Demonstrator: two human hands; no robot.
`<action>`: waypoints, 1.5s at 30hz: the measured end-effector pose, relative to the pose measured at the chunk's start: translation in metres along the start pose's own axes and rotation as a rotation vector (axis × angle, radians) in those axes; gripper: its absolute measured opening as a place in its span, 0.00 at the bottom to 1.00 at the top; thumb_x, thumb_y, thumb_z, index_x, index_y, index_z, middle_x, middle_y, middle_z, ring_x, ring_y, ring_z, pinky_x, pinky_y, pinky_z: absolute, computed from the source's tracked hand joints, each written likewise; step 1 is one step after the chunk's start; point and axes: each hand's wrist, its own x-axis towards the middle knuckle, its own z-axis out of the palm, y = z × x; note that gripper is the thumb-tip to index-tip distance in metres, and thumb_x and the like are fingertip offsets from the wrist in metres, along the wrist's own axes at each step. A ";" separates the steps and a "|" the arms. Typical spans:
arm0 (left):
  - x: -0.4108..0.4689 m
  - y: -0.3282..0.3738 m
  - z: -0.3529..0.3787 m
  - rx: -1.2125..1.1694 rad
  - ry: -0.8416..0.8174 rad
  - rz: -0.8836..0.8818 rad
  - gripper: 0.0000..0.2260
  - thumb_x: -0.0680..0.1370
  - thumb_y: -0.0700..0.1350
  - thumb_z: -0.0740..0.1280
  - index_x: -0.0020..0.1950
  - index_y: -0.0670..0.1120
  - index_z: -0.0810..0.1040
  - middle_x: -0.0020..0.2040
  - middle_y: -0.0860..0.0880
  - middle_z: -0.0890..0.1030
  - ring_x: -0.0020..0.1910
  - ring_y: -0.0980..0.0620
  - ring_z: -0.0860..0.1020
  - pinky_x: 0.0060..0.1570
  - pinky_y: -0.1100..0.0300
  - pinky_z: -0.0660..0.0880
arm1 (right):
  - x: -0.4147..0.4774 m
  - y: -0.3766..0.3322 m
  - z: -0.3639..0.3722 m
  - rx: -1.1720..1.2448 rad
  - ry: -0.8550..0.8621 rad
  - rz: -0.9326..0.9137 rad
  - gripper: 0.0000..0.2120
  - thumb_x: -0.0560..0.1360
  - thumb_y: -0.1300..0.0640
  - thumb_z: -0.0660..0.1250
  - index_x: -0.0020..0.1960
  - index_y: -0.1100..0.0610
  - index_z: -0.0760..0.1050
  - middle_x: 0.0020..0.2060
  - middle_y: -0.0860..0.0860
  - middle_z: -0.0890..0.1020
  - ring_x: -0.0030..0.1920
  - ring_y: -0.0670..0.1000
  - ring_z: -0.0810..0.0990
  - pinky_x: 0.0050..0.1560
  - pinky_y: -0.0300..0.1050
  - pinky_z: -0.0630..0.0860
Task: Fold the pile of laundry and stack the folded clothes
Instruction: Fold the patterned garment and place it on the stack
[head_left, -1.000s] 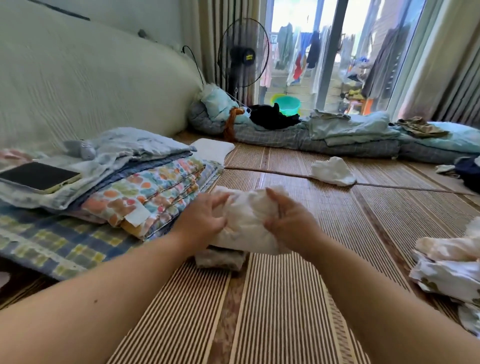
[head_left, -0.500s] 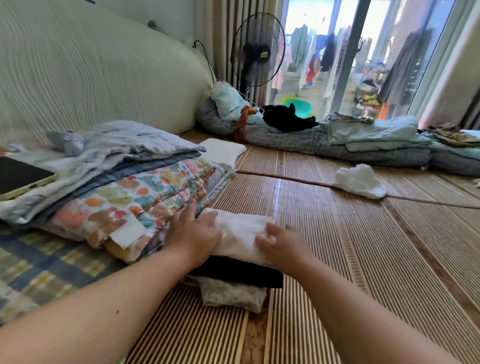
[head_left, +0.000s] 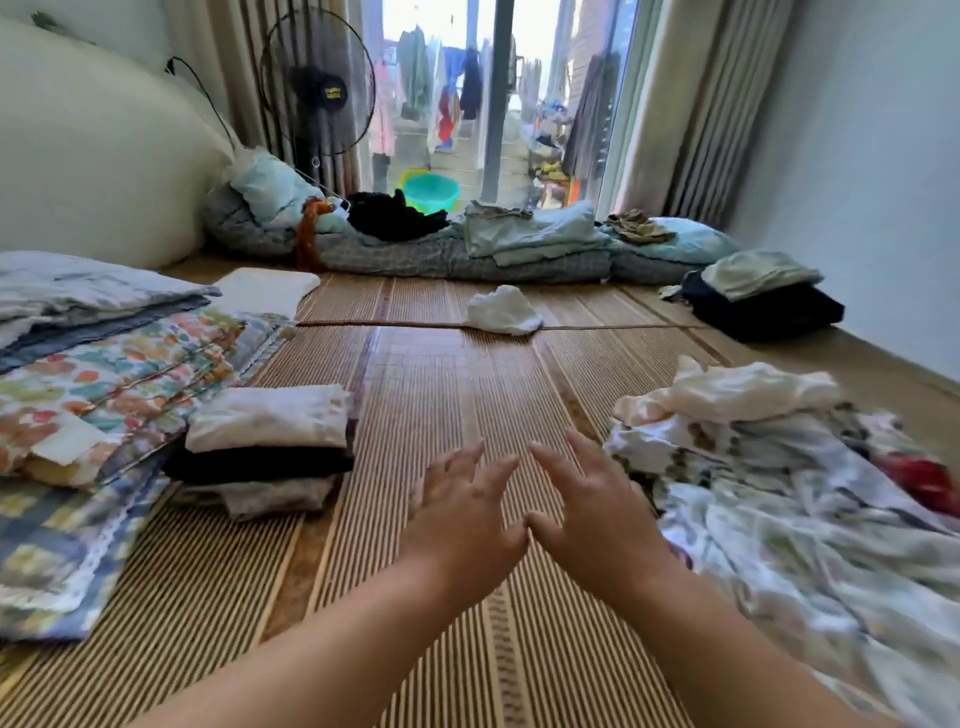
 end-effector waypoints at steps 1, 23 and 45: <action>-0.009 0.020 0.013 -0.024 -0.029 0.005 0.30 0.76 0.58 0.62 0.76 0.62 0.55 0.78 0.54 0.52 0.77 0.50 0.46 0.75 0.43 0.50 | -0.021 0.017 -0.004 -0.003 0.011 0.055 0.34 0.74 0.43 0.66 0.76 0.40 0.55 0.77 0.49 0.53 0.76 0.53 0.54 0.73 0.56 0.58; -0.014 0.161 0.151 0.176 -0.396 0.277 0.26 0.75 0.61 0.60 0.73 0.59 0.64 0.75 0.53 0.61 0.74 0.48 0.54 0.74 0.49 0.55 | -0.126 0.205 -0.031 0.122 -0.067 0.538 0.32 0.71 0.39 0.65 0.74 0.43 0.62 0.72 0.47 0.65 0.72 0.53 0.62 0.70 0.54 0.63; 0.048 0.195 -0.117 -0.811 -0.029 0.094 0.09 0.80 0.41 0.60 0.43 0.49 0.76 0.39 0.47 0.75 0.38 0.49 0.74 0.43 0.53 0.73 | -0.093 0.120 -0.103 0.675 0.315 0.253 0.29 0.70 0.47 0.73 0.69 0.42 0.69 0.56 0.42 0.80 0.55 0.45 0.79 0.57 0.44 0.76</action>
